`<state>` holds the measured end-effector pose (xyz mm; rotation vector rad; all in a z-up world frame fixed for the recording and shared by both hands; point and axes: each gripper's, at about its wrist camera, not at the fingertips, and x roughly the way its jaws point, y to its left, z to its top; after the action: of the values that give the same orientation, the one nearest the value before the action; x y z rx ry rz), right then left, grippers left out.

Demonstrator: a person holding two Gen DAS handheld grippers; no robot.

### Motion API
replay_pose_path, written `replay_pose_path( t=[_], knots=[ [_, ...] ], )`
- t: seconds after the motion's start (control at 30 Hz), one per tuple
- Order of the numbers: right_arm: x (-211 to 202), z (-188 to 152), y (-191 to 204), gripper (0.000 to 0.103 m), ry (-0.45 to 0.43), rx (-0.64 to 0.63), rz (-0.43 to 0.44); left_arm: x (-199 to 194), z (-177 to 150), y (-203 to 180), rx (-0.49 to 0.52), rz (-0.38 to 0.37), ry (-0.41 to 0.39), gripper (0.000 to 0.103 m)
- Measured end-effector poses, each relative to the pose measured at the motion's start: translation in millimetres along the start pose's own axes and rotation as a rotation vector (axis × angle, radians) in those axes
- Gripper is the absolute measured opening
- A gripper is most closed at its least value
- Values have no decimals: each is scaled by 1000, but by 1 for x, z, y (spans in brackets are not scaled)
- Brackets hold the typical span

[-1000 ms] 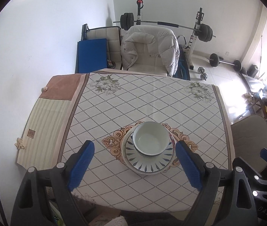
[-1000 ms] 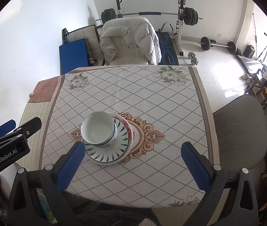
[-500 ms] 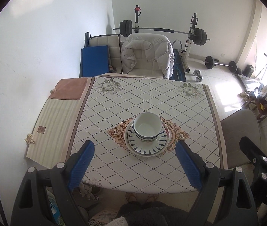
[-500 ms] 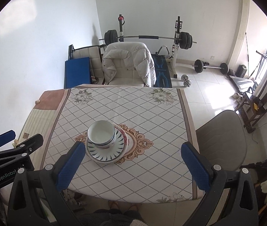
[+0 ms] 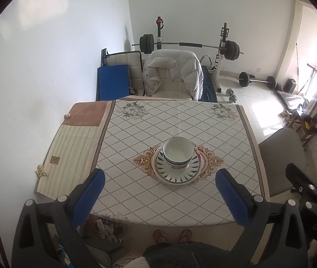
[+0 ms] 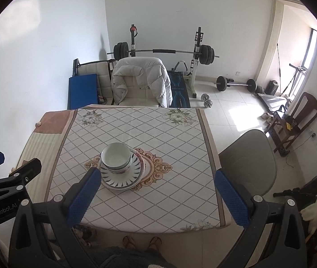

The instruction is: Organize plates and bowls

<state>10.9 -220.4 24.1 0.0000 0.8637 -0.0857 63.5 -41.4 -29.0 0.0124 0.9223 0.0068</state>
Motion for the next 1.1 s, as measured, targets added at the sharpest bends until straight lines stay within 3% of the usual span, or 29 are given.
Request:
replay_pose_path(
  t=[1.1],
  knots=[
    [-18,-19,13,103,39,14,-50,-16,-17,17,2,-8,7,101]
  ],
)
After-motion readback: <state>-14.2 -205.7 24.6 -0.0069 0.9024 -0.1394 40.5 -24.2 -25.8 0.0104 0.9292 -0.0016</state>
